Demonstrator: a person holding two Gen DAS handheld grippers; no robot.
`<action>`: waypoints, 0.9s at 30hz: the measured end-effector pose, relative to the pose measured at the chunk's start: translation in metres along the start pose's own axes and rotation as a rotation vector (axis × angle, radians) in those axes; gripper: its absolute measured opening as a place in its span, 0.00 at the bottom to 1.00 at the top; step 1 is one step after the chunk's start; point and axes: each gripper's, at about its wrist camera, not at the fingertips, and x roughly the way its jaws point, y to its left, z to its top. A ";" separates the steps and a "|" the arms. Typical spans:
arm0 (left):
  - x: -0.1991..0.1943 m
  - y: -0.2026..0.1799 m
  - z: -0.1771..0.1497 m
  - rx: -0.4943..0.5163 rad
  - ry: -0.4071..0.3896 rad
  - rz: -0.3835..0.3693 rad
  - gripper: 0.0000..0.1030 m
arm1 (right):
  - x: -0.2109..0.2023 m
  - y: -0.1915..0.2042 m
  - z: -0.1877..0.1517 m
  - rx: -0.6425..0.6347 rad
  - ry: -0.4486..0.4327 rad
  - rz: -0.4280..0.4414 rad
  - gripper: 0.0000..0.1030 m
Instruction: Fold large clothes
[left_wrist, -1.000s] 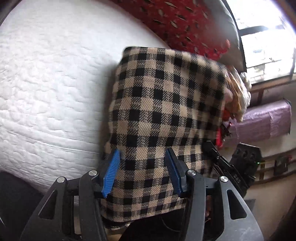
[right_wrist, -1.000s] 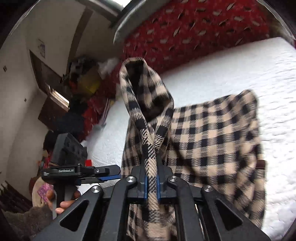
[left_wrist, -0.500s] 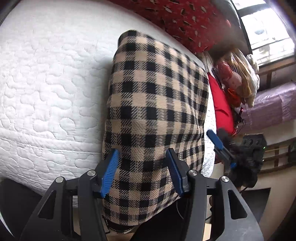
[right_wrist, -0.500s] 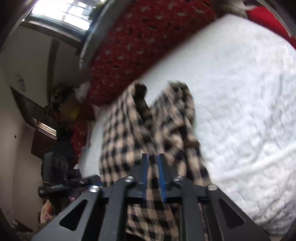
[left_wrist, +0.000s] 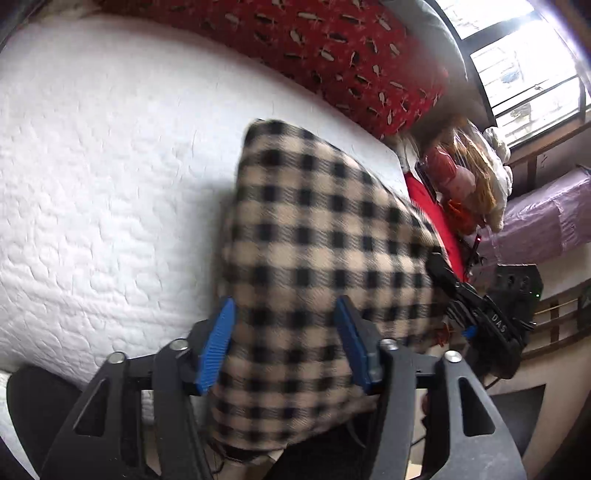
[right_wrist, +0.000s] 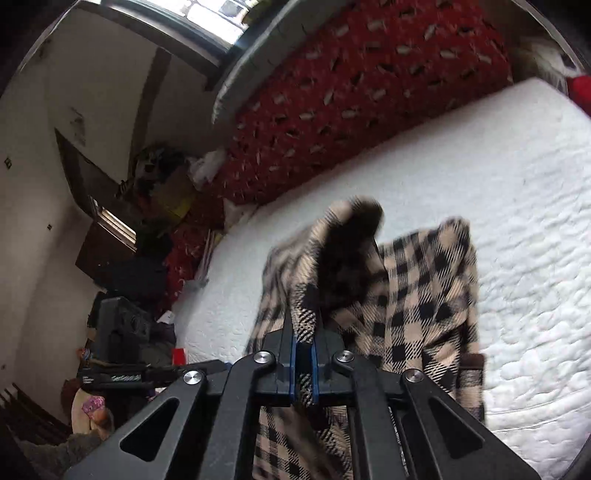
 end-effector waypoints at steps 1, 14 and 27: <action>0.005 -0.003 0.000 0.008 0.003 0.009 0.57 | -0.007 -0.002 0.004 0.002 -0.011 -0.021 0.04; 0.048 -0.005 -0.005 0.072 0.069 0.122 0.67 | 0.017 -0.081 -0.009 0.154 0.118 -0.291 0.20; 0.076 -0.024 0.062 0.131 -0.130 0.325 0.68 | 0.036 -0.014 0.033 -0.081 0.024 -0.337 0.47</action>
